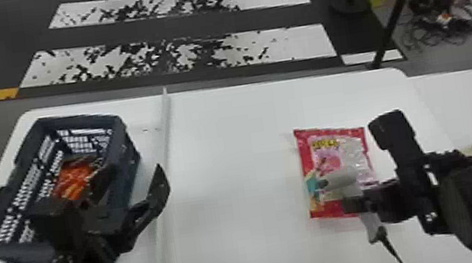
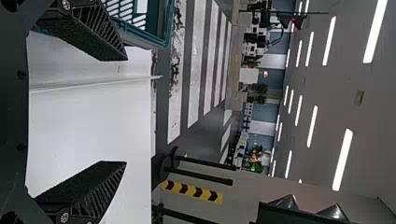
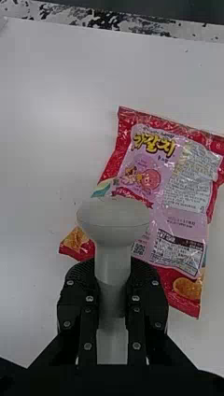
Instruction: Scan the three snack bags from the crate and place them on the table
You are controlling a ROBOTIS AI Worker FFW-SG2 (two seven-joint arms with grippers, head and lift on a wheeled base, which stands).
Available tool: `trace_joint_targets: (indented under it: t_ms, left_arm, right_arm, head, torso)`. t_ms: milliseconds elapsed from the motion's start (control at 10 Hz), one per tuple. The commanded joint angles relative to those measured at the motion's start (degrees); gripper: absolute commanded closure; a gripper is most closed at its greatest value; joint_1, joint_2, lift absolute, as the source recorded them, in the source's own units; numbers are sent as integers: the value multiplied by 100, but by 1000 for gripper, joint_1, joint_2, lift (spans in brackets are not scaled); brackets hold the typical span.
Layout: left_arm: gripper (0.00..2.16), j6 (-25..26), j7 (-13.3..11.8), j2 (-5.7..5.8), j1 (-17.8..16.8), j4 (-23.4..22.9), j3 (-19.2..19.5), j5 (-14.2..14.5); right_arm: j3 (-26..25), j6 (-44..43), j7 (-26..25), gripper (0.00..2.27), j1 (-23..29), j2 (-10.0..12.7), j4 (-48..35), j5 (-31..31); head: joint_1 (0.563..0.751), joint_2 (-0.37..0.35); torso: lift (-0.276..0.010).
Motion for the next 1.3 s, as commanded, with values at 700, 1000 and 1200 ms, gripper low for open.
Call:
trace_joint_targets:
  t_ms: [700,1000,1200]
  left_arm:
    - [83,-59,-1,-21,9,-6,15,5]
    - [83,-59,-1,-29,9,-6,-20,5]
    - [83,-59,-1,-29,18,-23,-28,5]
  right_arm:
    - [-1003,-296,2,2256,9,-51,-144,-77]
    - [-1706,-841,81,2253,-26,-218,313,-279]
    - [-1961,-1298,81,2253,-61,-253,717,-306]
  head:
    - [695,-79]
    - [695,-148]
    - [695,-192]
  torso:
    - [-62]
    - [-62]
    - [-62]
